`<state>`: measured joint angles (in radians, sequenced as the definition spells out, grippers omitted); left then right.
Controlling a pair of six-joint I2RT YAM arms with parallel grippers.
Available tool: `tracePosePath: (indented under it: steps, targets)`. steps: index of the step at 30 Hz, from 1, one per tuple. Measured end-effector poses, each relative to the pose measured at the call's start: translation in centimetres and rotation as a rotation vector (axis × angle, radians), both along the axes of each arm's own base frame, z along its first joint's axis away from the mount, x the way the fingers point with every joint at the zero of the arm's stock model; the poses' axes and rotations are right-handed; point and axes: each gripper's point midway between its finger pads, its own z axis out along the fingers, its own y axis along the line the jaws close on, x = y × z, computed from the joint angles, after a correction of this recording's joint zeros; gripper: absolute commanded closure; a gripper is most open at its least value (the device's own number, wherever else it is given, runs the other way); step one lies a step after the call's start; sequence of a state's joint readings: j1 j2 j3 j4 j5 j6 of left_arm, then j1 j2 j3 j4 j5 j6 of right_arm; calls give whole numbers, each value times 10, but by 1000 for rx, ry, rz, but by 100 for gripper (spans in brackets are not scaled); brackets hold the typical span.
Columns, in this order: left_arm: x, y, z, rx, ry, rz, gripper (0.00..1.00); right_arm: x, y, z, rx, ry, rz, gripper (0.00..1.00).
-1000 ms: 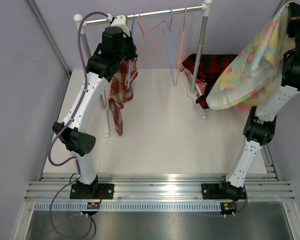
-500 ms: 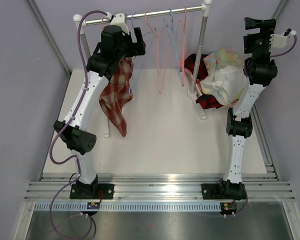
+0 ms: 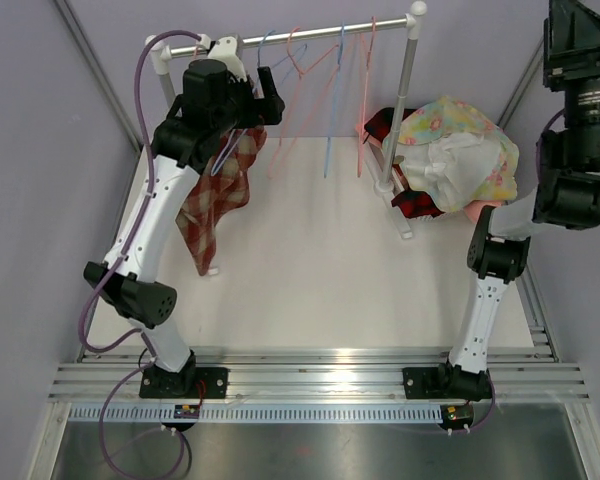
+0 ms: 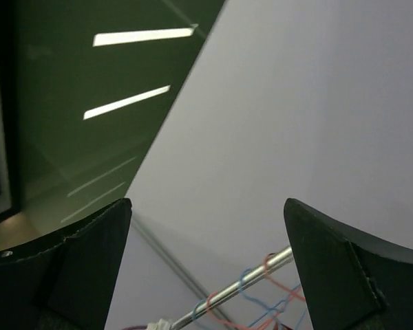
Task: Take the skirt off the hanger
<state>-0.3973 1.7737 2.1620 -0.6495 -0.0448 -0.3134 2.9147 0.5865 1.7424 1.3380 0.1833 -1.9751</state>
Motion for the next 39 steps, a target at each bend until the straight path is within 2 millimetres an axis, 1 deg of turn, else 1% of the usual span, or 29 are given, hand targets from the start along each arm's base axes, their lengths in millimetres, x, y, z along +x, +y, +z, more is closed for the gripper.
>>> tracePosePath:
  steps: [1, 3, 5, 7, 8, 10, 12, 13, 15, 16, 17, 20, 22, 23, 25, 26, 28, 29, 32, 33, 34, 35, 36, 37, 38, 39]
  targets:
    - [-7, 1, 2, 0, 3, -11, 1, -25, 13, 18, -42, -38, 35, 1]
    - [-24, 4, 12, -6, -13, -35, 1, -79, 39, 51, -123, -112, 97, 0]
    - [-43, 7, 21, -13, -30, -62, 1, -142, 66, 84, -209, -211, 145, 1]
    - [-63, 10, 34, -24, -58, -94, 1, -205, 91, 112, -295, -307, 184, 0]
    - [-73, 11, 38, -29, -68, -114, 1, -243, 106, 124, -347, -373, 200, 1]
    - [-90, 11, 46, -41, -89, -154, 1, -307, 132, 140, -463, -496, 230, 0]
    - [-104, 9, 52, -50, -106, -195, 1, -366, 156, 148, -603, -653, 243, 0]
    - [-108, 7, 54, -54, -114, -215, 1, -390, 167, 149, -680, -746, 242, 1]
    - [-115, 1, 56, -61, -119, -263, 1, -422, 179, 147, -771, -915, 246, 0]
    - [-118, -1, 56, -63, -119, -285, 1, -429, 182, 144, -806, -961, 252, 0]
    - [-119, -4, 55, -65, -117, -303, 1, -427, 181, 142, -826, -981, 260, 1]
    - [-121, -9, 45, -60, -96, -336, 1, -404, 180, 139, -872, -946, 286, 0]
    - [-121, -10, 35, -54, -73, -347, 1, -395, 182, 133, -895, -894, 303, 0]
    - [-121, -11, 31, -53, -64, -350, 1, -387, 183, 128, -908, -839, 310, 1]
    - [-121, -12, 24, -50, -48, -354, 1, -369, 189, 114, -959, -699, 264, 0]
    - [-121, -13, 21, -49, -42, -357, 1, -365, 194, 103, -1006, -647, 220, 1]
    - [-121, -15, 17, -48, -34, -362, 1, -358, 212, 73, -1138, -567, 99, 1]
    - [-121, -17, 16, -47, -32, -366, 1, -366, 226, 54, -1192, -564, 71, 0]
    - [-123, -20, 16, -47, -38, -370, 1, -377, 274, -11, -1337, -539, 15, 1]
    - [-122, -20, 17, -46, -41, -366, 1, -377, 292, -39, -1390, -521, 0, 1]
    - [-122, -20, 17, -45, -42, -361, 1, -369, 308, -66, -1435, -481, -20, 1]
    - [-121, -19, 17, -44, -43, -354, 1, -357, 322, -93, -1484, -430, -40, 0]
    - [-121, -18, 17, -45, -43, -345, 1, -335, 331, -117, -1535, -357, -81, 1]
    - [-120, -17, 17, -45, -42, -335, 1, -306, 335, -139, -1577, -266, -129, 0]
    - [-118, -16, 17, -46, -42, -323, 1, -274, 332, -157, -1606, -152, -183, 0]
    - [-118, -15, 18, -45, -42, -312, 1, -245, 324, -170, -1618, -47, -236, 1]
